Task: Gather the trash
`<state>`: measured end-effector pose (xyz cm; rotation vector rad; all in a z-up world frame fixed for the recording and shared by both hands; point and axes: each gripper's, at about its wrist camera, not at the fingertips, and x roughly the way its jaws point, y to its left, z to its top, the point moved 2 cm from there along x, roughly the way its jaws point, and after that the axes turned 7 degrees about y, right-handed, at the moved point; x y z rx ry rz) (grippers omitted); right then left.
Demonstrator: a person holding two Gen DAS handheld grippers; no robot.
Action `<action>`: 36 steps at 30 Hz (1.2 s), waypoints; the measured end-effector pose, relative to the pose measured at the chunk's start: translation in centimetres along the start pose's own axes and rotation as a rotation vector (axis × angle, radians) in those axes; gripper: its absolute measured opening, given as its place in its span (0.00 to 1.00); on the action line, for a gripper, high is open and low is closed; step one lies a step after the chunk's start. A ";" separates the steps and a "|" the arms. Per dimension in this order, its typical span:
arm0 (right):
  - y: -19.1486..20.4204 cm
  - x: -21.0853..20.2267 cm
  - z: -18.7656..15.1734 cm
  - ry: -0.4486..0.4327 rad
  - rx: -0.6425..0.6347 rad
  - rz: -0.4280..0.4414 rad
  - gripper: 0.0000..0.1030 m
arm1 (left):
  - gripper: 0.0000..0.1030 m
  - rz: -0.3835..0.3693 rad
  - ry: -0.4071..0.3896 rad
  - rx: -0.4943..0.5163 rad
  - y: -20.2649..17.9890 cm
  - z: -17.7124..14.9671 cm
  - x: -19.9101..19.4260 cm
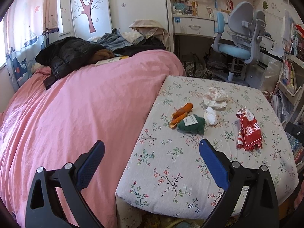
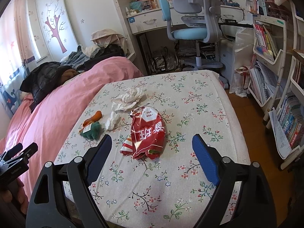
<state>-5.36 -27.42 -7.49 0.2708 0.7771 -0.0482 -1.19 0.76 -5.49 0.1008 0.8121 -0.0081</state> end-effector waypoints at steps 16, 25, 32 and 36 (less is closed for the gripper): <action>-0.8 1.8 0.7 0.046 -0.038 -0.043 0.81 | 0.92 -0.056 0.146 -0.077 1.7 -0.4 2.6; -0.9 5.5 1.0 0.154 -0.080 -0.015 0.80 | 0.92 -0.080 0.218 -0.119 2.6 0.3 5.2; -0.3 8.6 1.5 0.209 -0.099 0.009 0.80 | 0.92 -0.101 0.195 -0.056 1.3 1.6 6.5; -0.5 10.6 2.1 0.231 -0.079 0.015 0.80 | 0.92 -0.107 0.164 -0.034 0.6 2.8 7.3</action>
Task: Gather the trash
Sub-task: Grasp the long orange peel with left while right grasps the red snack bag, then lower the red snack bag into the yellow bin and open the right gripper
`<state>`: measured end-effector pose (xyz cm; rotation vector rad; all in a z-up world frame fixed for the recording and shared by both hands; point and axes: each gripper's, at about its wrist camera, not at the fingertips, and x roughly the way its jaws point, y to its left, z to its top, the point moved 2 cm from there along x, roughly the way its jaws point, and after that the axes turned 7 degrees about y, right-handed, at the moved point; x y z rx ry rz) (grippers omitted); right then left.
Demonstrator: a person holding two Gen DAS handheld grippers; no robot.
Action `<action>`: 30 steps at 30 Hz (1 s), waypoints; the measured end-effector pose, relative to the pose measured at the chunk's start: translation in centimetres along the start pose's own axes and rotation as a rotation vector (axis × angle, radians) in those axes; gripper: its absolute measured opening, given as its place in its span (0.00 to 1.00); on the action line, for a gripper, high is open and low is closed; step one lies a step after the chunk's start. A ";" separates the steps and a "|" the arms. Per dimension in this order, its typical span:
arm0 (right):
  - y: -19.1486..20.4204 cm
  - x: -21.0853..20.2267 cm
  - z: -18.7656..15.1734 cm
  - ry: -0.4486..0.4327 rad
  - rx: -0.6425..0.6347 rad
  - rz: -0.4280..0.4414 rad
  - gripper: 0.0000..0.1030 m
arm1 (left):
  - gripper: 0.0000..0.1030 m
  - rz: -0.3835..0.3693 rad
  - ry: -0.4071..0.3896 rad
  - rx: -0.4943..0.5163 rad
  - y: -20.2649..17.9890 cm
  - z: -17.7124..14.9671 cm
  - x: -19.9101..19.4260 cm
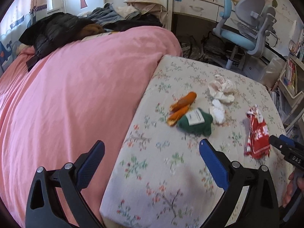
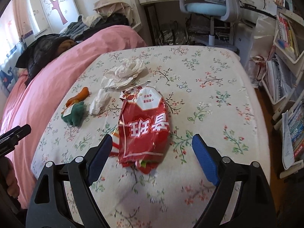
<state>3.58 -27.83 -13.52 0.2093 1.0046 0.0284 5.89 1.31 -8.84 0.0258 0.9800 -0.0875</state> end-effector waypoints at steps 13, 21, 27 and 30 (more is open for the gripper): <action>-1.7 3.2 2.5 0.044 0.017 0.075 0.67 | 0.89 -0.008 -0.011 0.136 -2.7 6.4 5.6; -1.5 5.2 3.5 0.090 -0.019 0.111 0.56 | 0.72 0.020 0.079 0.268 -6.4 7.3 9.7; 0.1 5.5 3.4 0.116 -0.088 0.155 0.34 | 0.37 0.004 0.158 0.258 -6.8 7.6 11.8; 0.6 5.3 3.3 0.113 -0.100 0.180 0.23 | 0.22 -0.041 0.164 0.193 -5.9 7.8 11.7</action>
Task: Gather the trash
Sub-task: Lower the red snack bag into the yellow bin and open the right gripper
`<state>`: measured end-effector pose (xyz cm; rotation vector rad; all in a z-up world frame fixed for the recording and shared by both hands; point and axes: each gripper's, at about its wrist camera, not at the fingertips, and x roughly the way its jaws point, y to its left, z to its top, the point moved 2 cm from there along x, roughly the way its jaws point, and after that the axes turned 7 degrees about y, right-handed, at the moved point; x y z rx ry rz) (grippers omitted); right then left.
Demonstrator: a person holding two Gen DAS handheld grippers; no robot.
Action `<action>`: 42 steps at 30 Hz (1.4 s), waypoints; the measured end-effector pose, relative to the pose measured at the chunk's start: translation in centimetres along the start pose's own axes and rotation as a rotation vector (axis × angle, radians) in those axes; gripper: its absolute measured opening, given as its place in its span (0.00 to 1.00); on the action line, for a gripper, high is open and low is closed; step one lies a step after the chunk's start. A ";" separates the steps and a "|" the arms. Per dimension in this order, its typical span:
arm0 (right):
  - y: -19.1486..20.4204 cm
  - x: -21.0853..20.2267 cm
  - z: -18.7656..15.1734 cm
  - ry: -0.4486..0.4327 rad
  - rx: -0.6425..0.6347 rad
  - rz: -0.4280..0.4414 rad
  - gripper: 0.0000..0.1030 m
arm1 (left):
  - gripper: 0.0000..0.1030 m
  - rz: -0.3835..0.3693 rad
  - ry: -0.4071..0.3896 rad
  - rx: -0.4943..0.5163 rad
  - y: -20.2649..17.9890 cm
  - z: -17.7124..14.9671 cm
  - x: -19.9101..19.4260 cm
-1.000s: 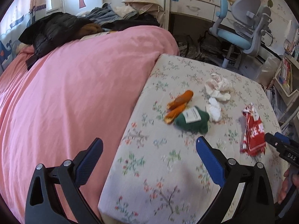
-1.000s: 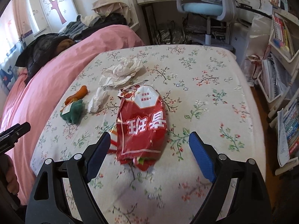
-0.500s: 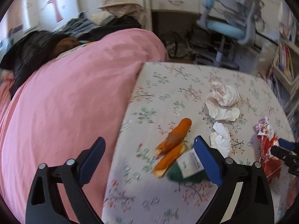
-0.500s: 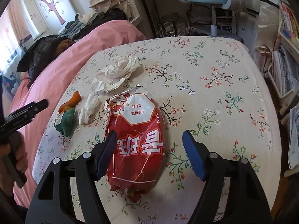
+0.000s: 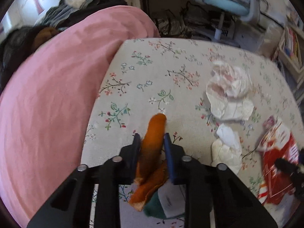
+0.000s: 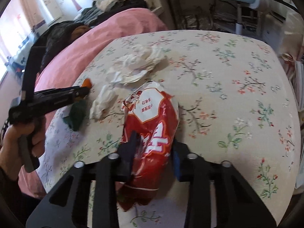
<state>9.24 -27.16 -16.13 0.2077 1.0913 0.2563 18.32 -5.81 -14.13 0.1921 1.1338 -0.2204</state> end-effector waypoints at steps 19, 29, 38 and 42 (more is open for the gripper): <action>1.7 -6.7 -1.1 -0.147 0.058 0.116 0.17 | 0.18 -0.307 -0.208 -0.248 3.7 -4.3 -10.7; 7.7 -9.8 -6.5 -0.132 -0.033 0.207 0.17 | 0.18 -0.296 -0.185 -0.221 2.5 -8.9 -12.0; 11.6 -10.9 -14.4 -0.089 -0.096 0.233 0.17 | 0.18 -0.214 -0.223 -0.146 0.6 -13.7 -14.5; 13.3 -9.7 -17.4 -0.024 -0.131 0.232 0.17 | 0.18 -0.178 -0.244 -0.102 -0.5 -15.3 -15.4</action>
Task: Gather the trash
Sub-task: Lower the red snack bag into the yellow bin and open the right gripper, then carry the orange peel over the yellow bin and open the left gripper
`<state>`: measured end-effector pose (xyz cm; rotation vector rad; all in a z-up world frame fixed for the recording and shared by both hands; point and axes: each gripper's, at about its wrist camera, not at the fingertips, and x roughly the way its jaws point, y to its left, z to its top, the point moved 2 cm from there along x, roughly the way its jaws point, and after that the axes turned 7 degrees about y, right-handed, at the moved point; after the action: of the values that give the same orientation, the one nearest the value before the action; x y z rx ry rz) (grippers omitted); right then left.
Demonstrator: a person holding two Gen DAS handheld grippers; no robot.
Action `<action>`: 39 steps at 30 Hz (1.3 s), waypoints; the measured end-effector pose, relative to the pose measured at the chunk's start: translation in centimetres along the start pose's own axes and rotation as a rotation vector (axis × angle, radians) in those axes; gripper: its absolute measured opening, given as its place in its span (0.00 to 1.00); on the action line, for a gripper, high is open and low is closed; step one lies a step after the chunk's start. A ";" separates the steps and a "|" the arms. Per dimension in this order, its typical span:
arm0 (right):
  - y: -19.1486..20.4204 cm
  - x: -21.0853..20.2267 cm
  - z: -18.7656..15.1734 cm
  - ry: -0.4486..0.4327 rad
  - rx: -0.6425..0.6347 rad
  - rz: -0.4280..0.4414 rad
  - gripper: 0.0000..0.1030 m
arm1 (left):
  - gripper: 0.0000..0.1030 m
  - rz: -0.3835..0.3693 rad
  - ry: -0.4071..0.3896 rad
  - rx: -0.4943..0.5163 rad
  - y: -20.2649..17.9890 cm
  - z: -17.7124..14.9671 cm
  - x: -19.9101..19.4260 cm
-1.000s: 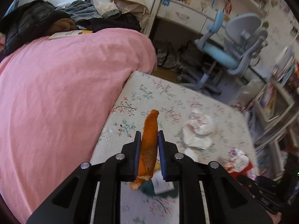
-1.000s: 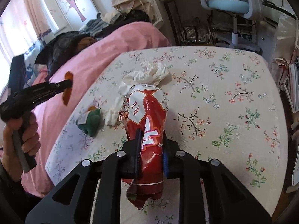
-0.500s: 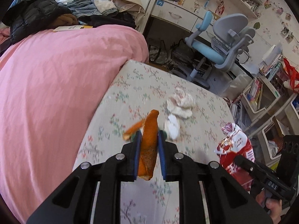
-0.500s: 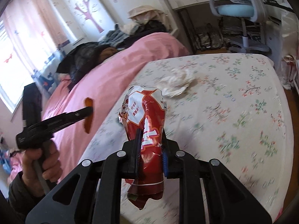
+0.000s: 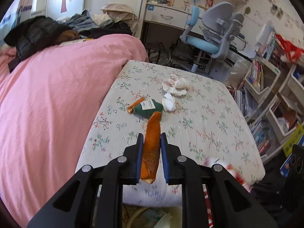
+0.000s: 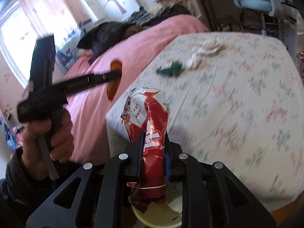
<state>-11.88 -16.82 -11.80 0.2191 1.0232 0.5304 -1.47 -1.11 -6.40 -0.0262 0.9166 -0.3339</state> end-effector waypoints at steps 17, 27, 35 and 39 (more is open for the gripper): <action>-2.1 -0.6 -1.8 -0.099 0.078 -0.250 0.49 | 0.18 0.043 0.262 -0.025 -1.7 -10.0 1.4; -1.6 -4.7 1.6 -0.306 0.052 -0.414 0.70 | 0.64 0.047 0.110 -0.001 -2.3 -10.0 -2.3; -10.2 -0.2 10.1 -0.210 0.152 -0.595 0.83 | 0.77 0.043 -0.048 -0.059 -1.5 -9.0 -5.5; -16.0 3.0 13.4 -0.120 0.226 -0.657 0.83 | 0.79 0.030 -0.064 -0.068 -1.6 -8.7 -5.7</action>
<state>5.93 -28.00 -13.79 0.1014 0.9699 -0.1927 -11.87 0.13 -7.02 -0.0854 0.8640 -0.2725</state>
